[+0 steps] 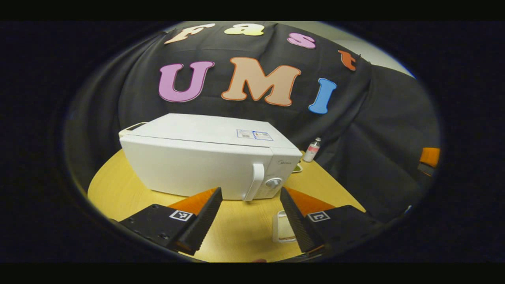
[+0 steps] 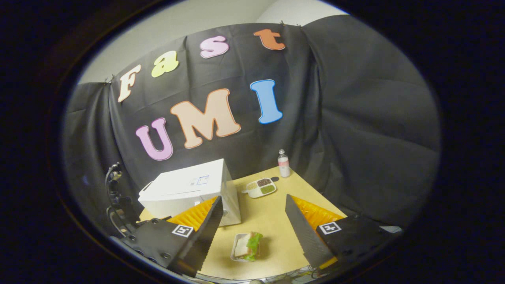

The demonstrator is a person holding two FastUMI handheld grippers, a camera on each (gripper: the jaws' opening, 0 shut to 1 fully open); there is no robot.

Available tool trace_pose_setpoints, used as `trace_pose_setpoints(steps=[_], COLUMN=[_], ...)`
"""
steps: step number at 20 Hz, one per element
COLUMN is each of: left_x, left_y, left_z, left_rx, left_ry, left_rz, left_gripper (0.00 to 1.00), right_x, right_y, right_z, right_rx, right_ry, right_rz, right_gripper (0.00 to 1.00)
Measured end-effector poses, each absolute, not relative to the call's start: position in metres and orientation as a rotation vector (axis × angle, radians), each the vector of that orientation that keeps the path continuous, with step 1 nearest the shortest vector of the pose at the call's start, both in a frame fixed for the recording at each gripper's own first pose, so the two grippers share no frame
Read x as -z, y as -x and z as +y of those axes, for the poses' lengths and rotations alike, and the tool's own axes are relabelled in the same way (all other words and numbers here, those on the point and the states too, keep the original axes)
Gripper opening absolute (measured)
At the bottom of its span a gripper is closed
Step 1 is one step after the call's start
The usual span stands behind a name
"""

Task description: Open the microwave oven with the left hand, put the food in, and close the microwave oven.

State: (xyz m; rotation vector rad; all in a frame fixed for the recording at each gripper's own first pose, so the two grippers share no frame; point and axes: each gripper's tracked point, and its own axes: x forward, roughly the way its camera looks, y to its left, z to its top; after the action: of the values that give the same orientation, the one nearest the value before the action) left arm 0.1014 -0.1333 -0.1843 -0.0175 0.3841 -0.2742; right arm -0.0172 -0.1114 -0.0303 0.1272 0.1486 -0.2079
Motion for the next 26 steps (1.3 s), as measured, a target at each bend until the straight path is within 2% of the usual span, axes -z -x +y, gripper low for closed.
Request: trace_pose_setpoints(steps=[8,9,12,13,17,20,21,22,23,24,26], left_x=[0.245,0.254,0.277,0.283,0.301,0.313,0.316,0.318,0.320,0.320,0.321], left_y=[-0.152,-0.157,-0.169,-0.172,-0.185,-0.186,-0.187,-0.188,-0.187,-0.188,-0.188], left_z=[-0.140,-0.140,-0.140,-0.141,-0.139,-0.141,-0.141,-0.142,-0.146,-0.149,-0.148], left_rx=[0.254,0.246,0.218,0.212,0.196,0.200,0.198,0.198,0.211,0.219,0.210], left_ry=[-0.012,-0.019,-0.012,-0.009,-0.038,-0.056,-0.062,-0.068,-0.068,-0.069,-0.122], left_rz=[0.486,0.505,0.571,0.590,0.638,0.689,0.697,0.703,0.713,0.715,0.726], left_gripper=[0.90,0.85,0.84,0.80,0.77,0.66,0.60,0.57,0.55,0.43,0.32], right_x=[0.032,0.032,0.033,0.033,0.038,0.042,0.043,0.045,0.045,0.045,0.046], right_y=[0.025,0.025,0.026,0.025,0.023,0.018,0.016,0.014,0.012,0.011,0.009], right_z=[-0.135,-0.137,-0.142,-0.143,-0.149,-0.149,-0.148,-0.147,-0.147,-0.146,-0.143], right_rx=[0.309,0.319,0.346,0.352,0.380,0.387,0.387,0.387,0.386,0.384,0.380], right_ry=[-0.145,-0.145,-0.149,-0.151,-0.155,-0.166,-0.169,-0.170,-0.170,-0.169,-0.166], right_rz=[0.139,0.140,0.139,0.139,0.148,0.159,0.164,0.170,0.171,0.171,0.174], right_gripper=[0.92,0.92,0.92,0.92,0.92,0.92,0.92,0.99,0.99,0.99,0.99])
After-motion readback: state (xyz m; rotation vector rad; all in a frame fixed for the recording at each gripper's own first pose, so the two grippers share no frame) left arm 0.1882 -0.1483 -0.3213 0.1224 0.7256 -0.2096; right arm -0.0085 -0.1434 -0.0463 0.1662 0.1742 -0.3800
